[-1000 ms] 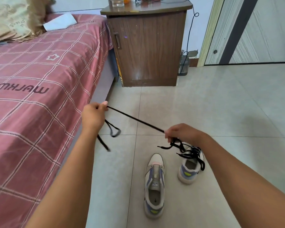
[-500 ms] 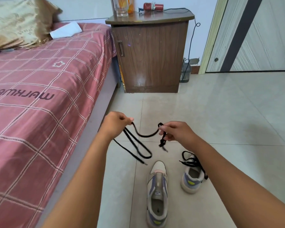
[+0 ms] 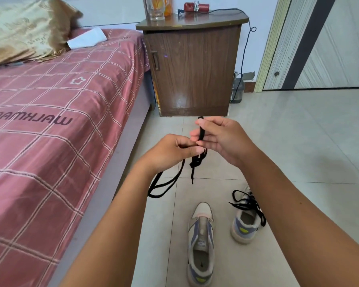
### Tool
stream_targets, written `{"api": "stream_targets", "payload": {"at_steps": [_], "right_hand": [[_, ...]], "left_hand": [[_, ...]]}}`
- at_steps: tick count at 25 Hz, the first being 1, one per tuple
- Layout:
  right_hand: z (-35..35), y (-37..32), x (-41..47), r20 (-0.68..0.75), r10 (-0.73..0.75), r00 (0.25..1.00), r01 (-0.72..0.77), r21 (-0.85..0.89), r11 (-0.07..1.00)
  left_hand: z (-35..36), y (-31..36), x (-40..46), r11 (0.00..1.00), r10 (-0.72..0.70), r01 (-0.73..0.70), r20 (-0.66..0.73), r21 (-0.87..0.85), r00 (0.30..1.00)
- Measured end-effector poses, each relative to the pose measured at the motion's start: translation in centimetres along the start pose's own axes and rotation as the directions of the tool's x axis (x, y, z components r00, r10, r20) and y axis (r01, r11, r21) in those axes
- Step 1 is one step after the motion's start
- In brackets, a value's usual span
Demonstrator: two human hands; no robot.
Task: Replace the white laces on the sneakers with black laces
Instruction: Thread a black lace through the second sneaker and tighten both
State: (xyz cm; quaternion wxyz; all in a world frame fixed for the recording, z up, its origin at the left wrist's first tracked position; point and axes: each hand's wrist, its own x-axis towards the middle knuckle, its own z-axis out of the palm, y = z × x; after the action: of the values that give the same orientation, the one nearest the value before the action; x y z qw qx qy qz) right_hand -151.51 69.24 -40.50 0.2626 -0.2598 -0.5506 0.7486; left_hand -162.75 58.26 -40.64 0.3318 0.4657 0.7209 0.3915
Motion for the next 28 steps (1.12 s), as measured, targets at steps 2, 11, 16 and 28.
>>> {"api": "stream_targets", "payload": {"at_steps": [2,11,16,28], "right_hand": [[0.3,-0.3,0.1,-0.010,0.020,1.000,-0.019,0.116,0.993],[-0.8,-0.4,-1.0,0.262,0.095,0.960,-0.064,-0.126,0.990],[0.1,-0.1,-0.8,0.199,0.004,0.980,0.019,-0.114,0.993],[-0.6,0.3,-0.3,0.182,0.045,0.982,-0.047,0.007,0.999]], "left_hand": [[0.3,0.0,0.1,1.000,0.015,-0.014,-0.022,0.011,1.000],[-1.6,-0.5,0.5,0.758,-0.048,-0.031,-0.104,-0.651,0.993],[-1.5,-0.1,0.4,0.818,-0.002,-0.084,-0.150,-0.568,0.989],[-1.0,0.5,0.5,0.942,-0.104,0.004,-0.280,-0.335,0.954]]}}
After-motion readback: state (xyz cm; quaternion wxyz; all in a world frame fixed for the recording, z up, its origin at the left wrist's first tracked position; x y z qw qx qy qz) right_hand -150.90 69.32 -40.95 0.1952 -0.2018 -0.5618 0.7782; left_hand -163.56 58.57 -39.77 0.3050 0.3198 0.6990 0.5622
